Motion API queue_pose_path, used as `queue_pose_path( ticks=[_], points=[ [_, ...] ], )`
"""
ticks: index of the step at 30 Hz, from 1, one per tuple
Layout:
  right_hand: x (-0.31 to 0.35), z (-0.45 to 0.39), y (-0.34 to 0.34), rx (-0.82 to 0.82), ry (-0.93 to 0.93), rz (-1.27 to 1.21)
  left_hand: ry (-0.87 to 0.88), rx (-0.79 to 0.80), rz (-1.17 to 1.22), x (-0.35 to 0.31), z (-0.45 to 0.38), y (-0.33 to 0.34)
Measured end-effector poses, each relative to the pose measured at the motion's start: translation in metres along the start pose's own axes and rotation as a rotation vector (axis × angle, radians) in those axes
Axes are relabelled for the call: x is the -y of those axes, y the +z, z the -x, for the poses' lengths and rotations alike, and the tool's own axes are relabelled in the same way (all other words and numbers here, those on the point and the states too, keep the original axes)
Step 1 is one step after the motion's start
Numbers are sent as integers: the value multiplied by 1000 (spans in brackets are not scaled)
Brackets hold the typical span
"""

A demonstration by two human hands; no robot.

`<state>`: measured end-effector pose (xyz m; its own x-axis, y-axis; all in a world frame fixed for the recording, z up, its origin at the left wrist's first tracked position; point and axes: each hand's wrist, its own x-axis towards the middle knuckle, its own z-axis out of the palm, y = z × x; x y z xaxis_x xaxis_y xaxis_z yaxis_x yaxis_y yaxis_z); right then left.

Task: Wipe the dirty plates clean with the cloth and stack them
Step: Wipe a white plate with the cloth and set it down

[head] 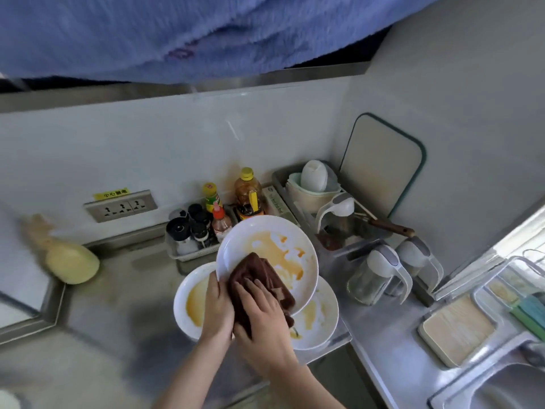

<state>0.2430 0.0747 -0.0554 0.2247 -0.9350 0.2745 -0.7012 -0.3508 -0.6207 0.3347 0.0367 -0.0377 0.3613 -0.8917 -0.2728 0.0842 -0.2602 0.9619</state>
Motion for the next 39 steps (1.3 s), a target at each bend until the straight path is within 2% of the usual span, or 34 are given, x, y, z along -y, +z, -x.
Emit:
queue_pose_path(
  ticks=[5, 8, 13, 18, 21, 24, 28, 31, 35, 39],
  points=[
    [-22, 3, -2, -15, -253, 197, 1, -46, -130, -9, -4, -16],
    [-42, 1, -17, -2, -335, 353, 31, -65, -218, -15, -11, -24],
    [-69, -2, -35, -94, -368, 423, 108, -56, -254, -33, -8, -30],
    [-16, -3, -11, -228, -312, 268, 116, -116, -275, -28, -5, -12],
    [-4, -5, -1, -252, -395, 234, 155, -51, -295, -36, -2, -10],
    [-40, 0, -20, -258, -571, 340, 225, 53, -371, -48, -18, -30],
    [-80, -2, -60, -263, -677, 436, 222, 251, -441, -75, -35, -48],
    [-67, -13, -73, -314, -704, 430, 212, 267, -289, -92, -29, -42],
    [-36, -23, -77, -454, -595, 351, 139, 128, 73, -90, 0, -21],
    [-11, -21, -61, -548, -506, 274, 378, 8, 78, -68, 28, -3]
  ],
)
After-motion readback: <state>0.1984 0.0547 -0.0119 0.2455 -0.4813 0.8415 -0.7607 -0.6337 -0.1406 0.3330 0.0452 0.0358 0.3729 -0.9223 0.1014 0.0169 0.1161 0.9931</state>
